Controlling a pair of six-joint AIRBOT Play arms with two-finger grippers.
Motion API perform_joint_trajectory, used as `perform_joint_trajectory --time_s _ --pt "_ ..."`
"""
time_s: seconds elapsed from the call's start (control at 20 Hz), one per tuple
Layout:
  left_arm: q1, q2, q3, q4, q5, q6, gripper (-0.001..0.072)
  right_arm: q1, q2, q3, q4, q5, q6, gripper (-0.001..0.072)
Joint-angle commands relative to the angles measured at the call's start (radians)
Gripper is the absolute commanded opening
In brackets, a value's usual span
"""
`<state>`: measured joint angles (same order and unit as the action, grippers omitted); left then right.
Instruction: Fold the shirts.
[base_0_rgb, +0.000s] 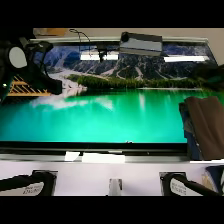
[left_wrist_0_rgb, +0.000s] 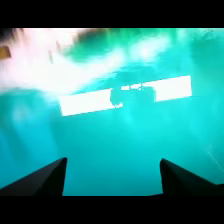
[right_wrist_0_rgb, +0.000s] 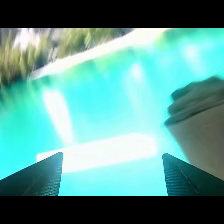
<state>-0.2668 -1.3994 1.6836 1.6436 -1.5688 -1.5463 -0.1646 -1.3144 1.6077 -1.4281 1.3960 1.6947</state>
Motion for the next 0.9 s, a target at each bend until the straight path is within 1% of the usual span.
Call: perform_joint_trajectory --time_s 0.0,0.05,0.85 --pt "-0.007 0.032 -0.056 -0.03 0.055 -0.198 0.0704 0.156 -0.11 0.015 0.006 0.147 0.024 0.0686" --pt "-0.008 0.034 -0.056 -0.029 0.073 -0.222 0.0704 0.167 -0.112 0.015 0.009 0.152 0.027 0.0685" --pt "-0.008 0.014 -0.057 -0.029 0.069 -0.221 0.0704 0.174 -0.112 0.015 0.013 0.148 0.026 0.0682"
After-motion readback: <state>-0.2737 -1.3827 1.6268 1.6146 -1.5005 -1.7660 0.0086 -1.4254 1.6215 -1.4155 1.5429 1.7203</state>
